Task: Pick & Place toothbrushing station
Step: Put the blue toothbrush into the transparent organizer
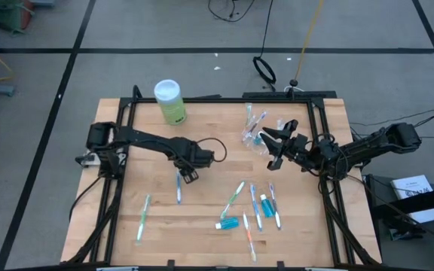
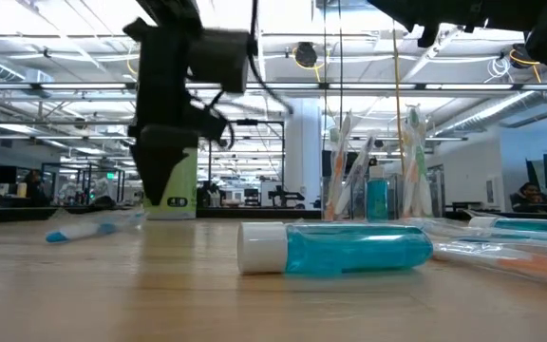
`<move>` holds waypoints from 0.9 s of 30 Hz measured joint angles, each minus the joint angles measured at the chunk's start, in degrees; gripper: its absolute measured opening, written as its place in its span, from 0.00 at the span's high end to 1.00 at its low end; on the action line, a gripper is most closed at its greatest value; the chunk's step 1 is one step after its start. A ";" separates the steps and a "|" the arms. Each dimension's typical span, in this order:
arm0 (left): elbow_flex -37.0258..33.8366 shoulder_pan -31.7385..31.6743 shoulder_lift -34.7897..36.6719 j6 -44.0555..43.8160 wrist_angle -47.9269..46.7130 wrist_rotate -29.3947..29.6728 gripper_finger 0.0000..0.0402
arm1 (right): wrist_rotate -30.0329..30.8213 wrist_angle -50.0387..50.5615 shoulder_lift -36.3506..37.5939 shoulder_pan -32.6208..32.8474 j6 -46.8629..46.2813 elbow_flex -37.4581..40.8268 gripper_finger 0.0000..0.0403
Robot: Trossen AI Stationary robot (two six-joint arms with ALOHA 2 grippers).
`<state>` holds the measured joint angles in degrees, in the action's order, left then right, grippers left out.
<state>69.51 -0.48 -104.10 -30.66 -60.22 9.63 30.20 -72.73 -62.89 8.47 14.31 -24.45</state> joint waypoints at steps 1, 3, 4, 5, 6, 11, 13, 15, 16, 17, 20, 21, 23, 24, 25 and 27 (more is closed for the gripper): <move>0.02 0.42 1.01 -1.77 -0.40 0.42 0.52 | 0.00 0.00 0.00 0.00 0.00 0.00 0.78; -0.28 1.42 2.60 -5.88 -1.88 1.07 0.52 | 0.00 0.00 0.00 0.00 -0.02 0.00 0.78; -0.74 2.04 3.54 -8.14 -2.68 1.64 0.52 | 0.00 0.05 0.00 0.00 -0.02 0.00 0.78; -1.26 2.71 4.13 -10.72 -2.97 2.27 0.52 | 0.00 0.11 0.00 0.00 -0.02 0.00 0.78; -1.93 3.36 4.76 -13.10 -2.96 2.61 0.52 | 0.00 0.11 0.00 0.00 -0.02 0.00 0.78; -7.36 6.33 5.24 -23.94 -0.77 3.63 0.52 | 0.00 0.54 0.00 0.00 -0.05 0.00 0.78; -9.60 6.48 5.08 -24.77 3.45 2.85 0.52 | 0.00 0.52 0.00 0.00 -0.07 0.00 0.78; -11.54 6.04 5.00 -25.17 7.93 1.60 0.52 | 0.00 0.55 0.00 -0.02 -0.07 0.00 0.78; -12.32 5.73 4.99 -25.64 9.36 1.26 0.52 | 0.00 0.52 0.00 0.00 -0.08 0.00 0.78; -12.93 5.35 4.99 -26.02 10.08 1.20 0.52 | 0.00 0.52 0.00 0.00 -0.07 0.00 0.78; -14.25 3.85 5.05 -25.24 10.82 0.91 0.53 | 0.00 0.44 0.00 0.00 -0.07 0.00 0.78; -14.35 3.41 5.07 -24.75 10.88 0.87 0.52 | 0.00 0.42 0.00 -0.02 -0.08 0.00 0.78; -14.38 2.79 5.07 -23.21 11.22 0.91 0.53 | 0.00 0.39 0.00 0.00 -0.09 0.00 0.78; -14.39 2.52 5.07 -22.28 11.90 0.89 0.53 | 0.00 0.37 0.00 -0.02 -0.09 0.00 0.78; -14.42 2.32 5.07 -21.22 12.73 0.91 0.53 | 0.00 0.35 0.00 -0.02 -0.09 0.00 0.78; -14.46 2.13 5.05 -19.51 15.01 1.00 0.53 | 0.00 0.33 0.00 -0.02 -0.09 0.00 0.78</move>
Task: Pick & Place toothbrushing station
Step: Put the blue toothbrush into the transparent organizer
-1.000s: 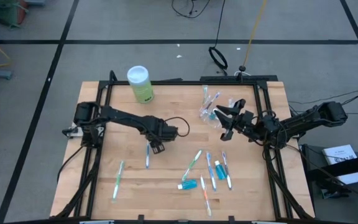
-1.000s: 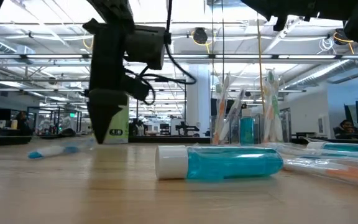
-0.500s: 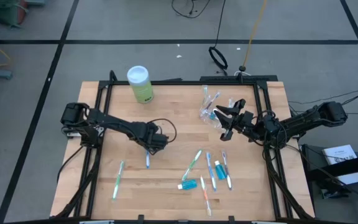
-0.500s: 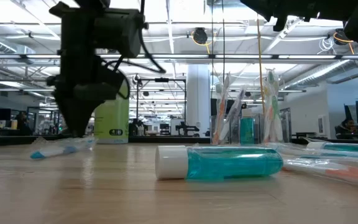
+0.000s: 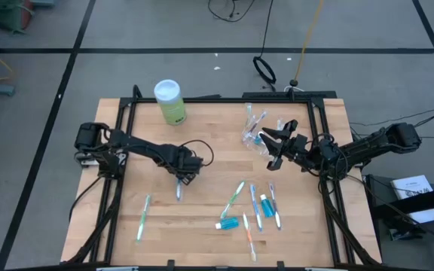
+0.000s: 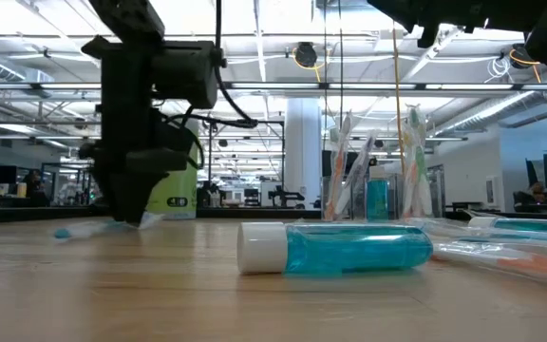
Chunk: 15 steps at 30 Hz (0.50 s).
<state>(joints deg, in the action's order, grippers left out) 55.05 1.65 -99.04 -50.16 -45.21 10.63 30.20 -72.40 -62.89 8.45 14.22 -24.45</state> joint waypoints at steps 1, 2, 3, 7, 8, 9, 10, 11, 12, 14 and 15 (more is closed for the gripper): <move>0.00 -0.04 0.00 0.71 1.23 0.02 0.53 | 0.00 0.00 0.00 0.00 0.00 0.00 0.78; -0.02 -0.06 0.00 1.14 2.42 0.04 0.53 | 0.00 0.00 0.00 0.00 0.00 0.00 0.78; -0.26 -0.08 0.00 1.68 3.87 0.02 0.53 | 0.00 0.00 0.00 0.00 0.00 0.00 0.78; -1.29 -0.21 0.11 3.58 6.63 0.04 0.54 | 0.00 0.02 0.00 0.00 0.00 0.00 0.78; -1.47 -0.38 0.12 3.62 6.82 0.00 0.56 | 0.00 0.00 0.00 0.00 0.00 0.00 0.78; -1.64 -0.63 0.16 3.62 6.98 -0.17 0.58 | 0.00 0.00 0.00 0.00 0.00 0.00 0.78; -1.81 -0.86 0.17 3.89 7.05 -0.45 0.60 | 0.00 0.00 0.00 0.00 0.00 0.00 0.78; -1.86 -1.10 0.17 4.68 7.07 -0.67 0.63 | 0.00 0.00 0.00 0.00 0.00 0.00 0.78; -1.86 -1.30 0.15 5.90 7.27 -0.73 0.67 | 0.00 0.00 0.00 0.01 0.00 0.00 0.78; -1.94 -1.66 0.15 8.25 8.40 -0.48 0.74 | 0.00 0.00 0.00 0.00 0.00 0.00 0.78; -1.97 -1.75 0.12 9.20 9.30 -0.35 0.78 | 0.00 0.00 0.00 0.00 0.00 0.00 0.78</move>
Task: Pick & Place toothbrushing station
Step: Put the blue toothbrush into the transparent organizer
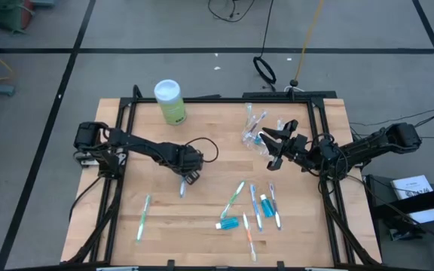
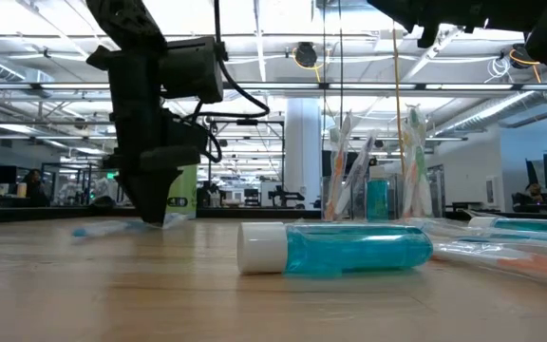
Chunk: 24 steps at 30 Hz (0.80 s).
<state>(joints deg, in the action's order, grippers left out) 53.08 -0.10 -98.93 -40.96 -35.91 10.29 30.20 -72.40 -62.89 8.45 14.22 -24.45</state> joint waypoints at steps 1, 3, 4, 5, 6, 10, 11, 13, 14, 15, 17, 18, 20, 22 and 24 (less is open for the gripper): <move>-0.01 -0.03 -0.03 1.11 1.22 0.05 0.81 | 0.00 0.00 0.00 0.00 0.00 0.00 0.78; -0.13 0.00 -0.08 3.42 3.42 0.06 0.89 | 0.00 0.00 0.00 0.00 0.00 0.00 0.78; -0.14 -0.03 -0.12 4.71 5.18 0.05 0.93 | 0.00 0.00 0.00 0.00 0.00 0.00 0.78; -0.13 -0.04 -0.14 6.02 6.54 0.02 0.96 | 0.00 0.05 0.00 0.00 -0.02 0.00 0.78; -0.16 -0.05 -0.16 7.13 7.73 -0.03 0.98 | 0.00 0.29 0.00 0.00 -0.02 0.00 0.78; -0.20 -1.11 0.11 10.28 12.70 -2.86 0.95 | 5.24 3.05 -0.04 0.02 -0.05 0.00 0.78; 0.19 -1.54 0.20 11.66 13.55 -3.47 0.95 | 8.68 4.44 -0.02 -0.15 0.00 -0.06 0.78; 0.97 -2.55 1.27 15.71 16.19 -3.83 0.97 | 16.43 9.03 -0.02 -0.53 -0.12 -0.70 0.78; 1.53 -3.02 1.59 18.43 18.41 -3.84 0.98 | 19.59 12.25 -0.02 -0.73 -0.80 -1.41 0.78; 2.05 -3.59 1.79 21.00 21.69 -3.88 0.99 | 21.54 15.88 -0.02 -0.95 -2.08 -2.36 0.78; 2.44 -4.86 3.04 24.71 26.62 -5.22 0.99 | 21.87 23.72 -0.03 -1.18 -5.59 -4.85 0.78; 2.67 -5.51 3.44 26.61 28.83 -6.34 0.98 | 20.55 28.31 -0.02 -1.32 -7.95 -6.29 0.78; 3.43 -7.05 4.79 30.38 36.07 -10.07 0.98 | 18.03 38.13 -0.04 -1.38 -12.97 -9.18 0.78; 3.41 -8.61 5.84 33.36 43.28 -13.83 0.99 | 16.49 49.36 -0.02 -1.38 -19.35 -12.25 0.78; 3.52 -10.28 6.27 35.93 50.95 -16.91 0.99 | 15.91 61.34 -0.03 -1.31 -25.80 -14.76 0.78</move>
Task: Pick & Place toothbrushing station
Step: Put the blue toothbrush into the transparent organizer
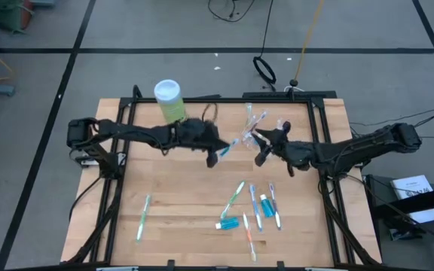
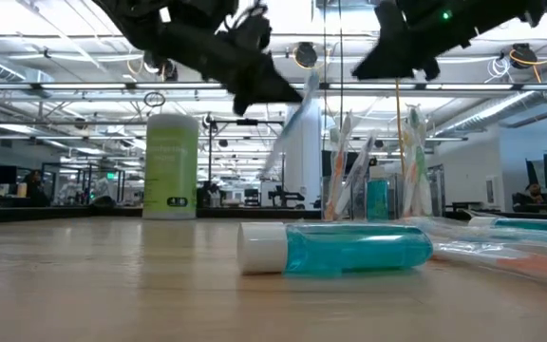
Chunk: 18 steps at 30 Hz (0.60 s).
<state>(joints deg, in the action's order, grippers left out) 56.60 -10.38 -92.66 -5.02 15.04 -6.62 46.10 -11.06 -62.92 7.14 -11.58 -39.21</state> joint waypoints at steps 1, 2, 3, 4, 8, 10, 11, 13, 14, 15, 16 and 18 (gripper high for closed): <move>-0.07 -0.79 0.01 1.28 3.51 -1.19 0.99 | -0.17 5.64 0.05 0.10 -3.36 -1.07 0.78; -0.11 -1.49 -0.05 2.59 7.53 -2.19 0.99 | -1.82 10.62 0.00 0.08 -6.90 -2.01 0.78; -0.08 -2.06 -0.19 3.82 10.92 -2.88 0.99 | -4.64 15.41 0.18 0.09 -10.55 -2.47 0.78; -0.09 -2.59 -0.44 4.83 14.21 -3.62 0.99 | -8.73 19.33 0.37 0.06 -14.28 -2.53 0.78; -0.04 -3.81 -3.30 8.20 25.85 -8.87 0.99 | -25.15 29.32 -0.05 0.40 -25.63 -2.11 0.78; -0.02 -4.00 -5.44 9.01 30.49 -9.84 0.99 | -28.22 29.54 -0.25 1.20 -28.60 -0.89 0.78; -0.04 -4.19 -6.62 9.20 32.26 -9.75 0.99 | -28.37 29.67 -0.24 1.69 -29.55 0.01 0.78; -0.04 -4.58 -9.83 9.31 37.43 -8.53 0.99 | -28.59 29.69 -0.30 2.30 -31.46 1.39 0.78; -0.04 -4.88 -11.76 9.47 40.37 -8.53 0.99 | -29.20 29.72 -0.27 2.51 -32.76 1.84 0.78; -0.04 -5.15 -13.81 9.46 44.47 -8.28 0.99 | -30.09 29.87 -0.22 2.71 -33.86 2.23 0.78; -0.06 -5.35 -15.62 9.30 48.10 -8.25 0.99 | -31.09 30.16 -0.22 2.84 -34.47 2.51 0.78; -0.01 -5.89 -19.21 8.32 55.78 -8.25 0.99 | -32.84 30.24 -0.22 3.35 -34.76 3.00 0.78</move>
<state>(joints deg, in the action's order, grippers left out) 56.59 -16.27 -111.86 3.29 70.82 -14.87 13.26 19.18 -63.13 10.48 -46.35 -36.20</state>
